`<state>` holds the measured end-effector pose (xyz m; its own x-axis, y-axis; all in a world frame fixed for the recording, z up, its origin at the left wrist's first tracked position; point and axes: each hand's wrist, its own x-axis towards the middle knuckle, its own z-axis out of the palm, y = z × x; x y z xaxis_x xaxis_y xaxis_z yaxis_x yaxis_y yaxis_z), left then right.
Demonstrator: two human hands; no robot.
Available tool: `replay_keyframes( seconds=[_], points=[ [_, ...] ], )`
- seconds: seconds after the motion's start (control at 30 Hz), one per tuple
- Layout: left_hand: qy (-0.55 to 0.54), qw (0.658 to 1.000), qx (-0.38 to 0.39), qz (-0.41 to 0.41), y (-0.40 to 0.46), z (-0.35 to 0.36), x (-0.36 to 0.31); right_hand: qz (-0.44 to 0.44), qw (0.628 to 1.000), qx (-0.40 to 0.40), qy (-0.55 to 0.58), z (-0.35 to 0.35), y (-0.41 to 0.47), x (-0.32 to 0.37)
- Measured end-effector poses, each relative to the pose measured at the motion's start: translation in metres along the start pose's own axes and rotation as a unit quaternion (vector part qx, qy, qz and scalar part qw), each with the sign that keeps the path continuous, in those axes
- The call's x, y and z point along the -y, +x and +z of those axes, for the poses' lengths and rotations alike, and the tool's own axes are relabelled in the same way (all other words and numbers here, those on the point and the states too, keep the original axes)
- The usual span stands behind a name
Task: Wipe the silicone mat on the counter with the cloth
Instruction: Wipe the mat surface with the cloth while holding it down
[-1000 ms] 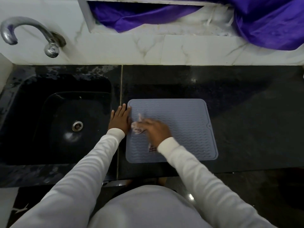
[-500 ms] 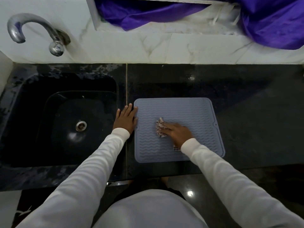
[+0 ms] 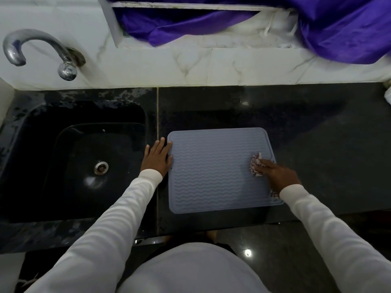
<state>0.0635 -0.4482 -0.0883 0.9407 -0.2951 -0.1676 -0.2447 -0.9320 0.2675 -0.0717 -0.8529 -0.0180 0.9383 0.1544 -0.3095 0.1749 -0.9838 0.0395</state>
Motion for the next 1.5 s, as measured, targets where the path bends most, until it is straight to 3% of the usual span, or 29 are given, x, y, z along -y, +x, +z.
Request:
replay_keyframes(
  seconds=[0.17,0.27,0.43,0.57,0.67,0.8,1.03,1.23,1.4,1.47,1.5],
  points=[
    [0.001,1.000,-0.007,-0.006,0.000,0.003,0.000,0.090,0.993,0.018,0.080,-0.009,0.002,0.002],
    [-0.005,1.000,-0.004,-0.014,0.000,0.002,-0.004,0.104,0.981,-0.036,0.163,-0.020,0.013,0.019],
    [-0.012,1.000,-0.006,-0.013,-0.001,0.002,-0.003,-0.037,0.958,-0.153,0.238,-0.047,0.055,0.097],
    [-0.021,1.000,0.007,-0.007,0.000,-0.003,0.000,-0.111,0.958,-0.129,0.230,-0.057,0.102,0.180],
    [-0.016,1.000,0.014,-0.005,0.003,-0.006,0.001,-0.131,0.969,-0.040,0.207,-0.033,0.111,0.221],
    [0.000,1.000,0.014,-0.014,0.001,-0.006,-0.002,-0.165,0.964,-0.036,0.204,-0.003,0.103,0.192],
    [0.025,0.999,0.000,-0.026,-0.001,-0.001,-0.007,-0.159,0.977,-0.035,0.138,-0.002,0.069,0.065],
    [0.031,0.999,0.000,-0.033,-0.001,-0.001,-0.010,0.009,0.990,0.019,0.140,0.005,0.026,-0.048],
    [0.020,0.999,0.001,-0.037,-0.003,0.003,-0.013,0.072,0.988,-0.014,0.135,-0.015,0.023,-0.019],
    [0.023,0.999,0.003,-0.044,-0.002,0.004,-0.017,0.061,0.975,-0.080,0.197,-0.014,0.035,0.014],
    [0.023,0.999,0.003,-0.049,-0.002,0.004,-0.020,0.011,0.972,-0.112,0.208,-0.015,0.042,0.039]
  ],
)
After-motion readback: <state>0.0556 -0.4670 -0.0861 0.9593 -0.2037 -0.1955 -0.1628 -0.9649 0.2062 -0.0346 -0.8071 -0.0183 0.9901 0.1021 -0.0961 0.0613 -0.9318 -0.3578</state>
